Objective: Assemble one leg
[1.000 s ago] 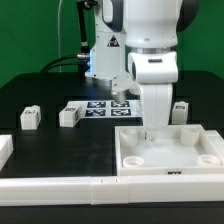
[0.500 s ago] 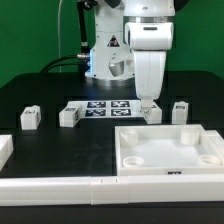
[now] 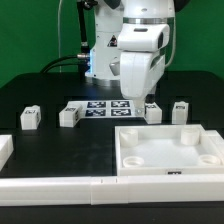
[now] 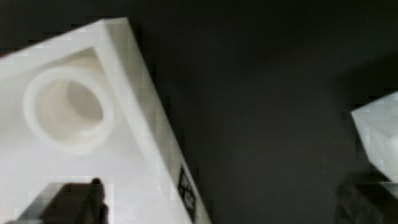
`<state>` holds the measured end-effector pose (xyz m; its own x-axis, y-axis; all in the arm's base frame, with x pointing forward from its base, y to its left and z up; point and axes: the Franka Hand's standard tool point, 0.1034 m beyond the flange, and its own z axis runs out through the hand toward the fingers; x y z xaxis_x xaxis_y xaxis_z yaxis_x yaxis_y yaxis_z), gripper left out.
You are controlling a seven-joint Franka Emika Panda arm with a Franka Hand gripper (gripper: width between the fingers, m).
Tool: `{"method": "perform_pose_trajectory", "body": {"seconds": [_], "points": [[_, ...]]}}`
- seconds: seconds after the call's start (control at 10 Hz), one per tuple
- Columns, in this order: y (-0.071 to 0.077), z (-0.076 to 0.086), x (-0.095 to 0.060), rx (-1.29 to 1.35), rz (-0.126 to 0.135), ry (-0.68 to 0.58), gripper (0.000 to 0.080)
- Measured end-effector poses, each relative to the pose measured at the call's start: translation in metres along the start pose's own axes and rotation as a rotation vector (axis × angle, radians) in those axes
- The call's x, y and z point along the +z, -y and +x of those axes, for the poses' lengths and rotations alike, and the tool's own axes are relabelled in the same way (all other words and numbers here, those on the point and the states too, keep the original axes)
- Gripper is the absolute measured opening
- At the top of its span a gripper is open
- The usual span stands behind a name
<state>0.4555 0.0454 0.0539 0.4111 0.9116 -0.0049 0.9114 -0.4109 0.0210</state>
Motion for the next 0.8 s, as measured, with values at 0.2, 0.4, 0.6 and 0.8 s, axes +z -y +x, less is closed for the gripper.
{"method": "perform_pose_trajectory", "body": {"seconds": [0.2, 0.4, 0.6, 0.8], "points": [[0.007, 0.000, 0.002, 0.301, 0.008, -0.016, 0.0649], [0.018, 0.006, 0.005, 0.577, 0.024, -0.025, 0.0649], [0.034, 0.013, 0.009, 0.863, 0.048, -0.029, 0.0649], [0.053, 0.026, 0.013, 1.120, 0.072, -0.023, 0.0649]]}}
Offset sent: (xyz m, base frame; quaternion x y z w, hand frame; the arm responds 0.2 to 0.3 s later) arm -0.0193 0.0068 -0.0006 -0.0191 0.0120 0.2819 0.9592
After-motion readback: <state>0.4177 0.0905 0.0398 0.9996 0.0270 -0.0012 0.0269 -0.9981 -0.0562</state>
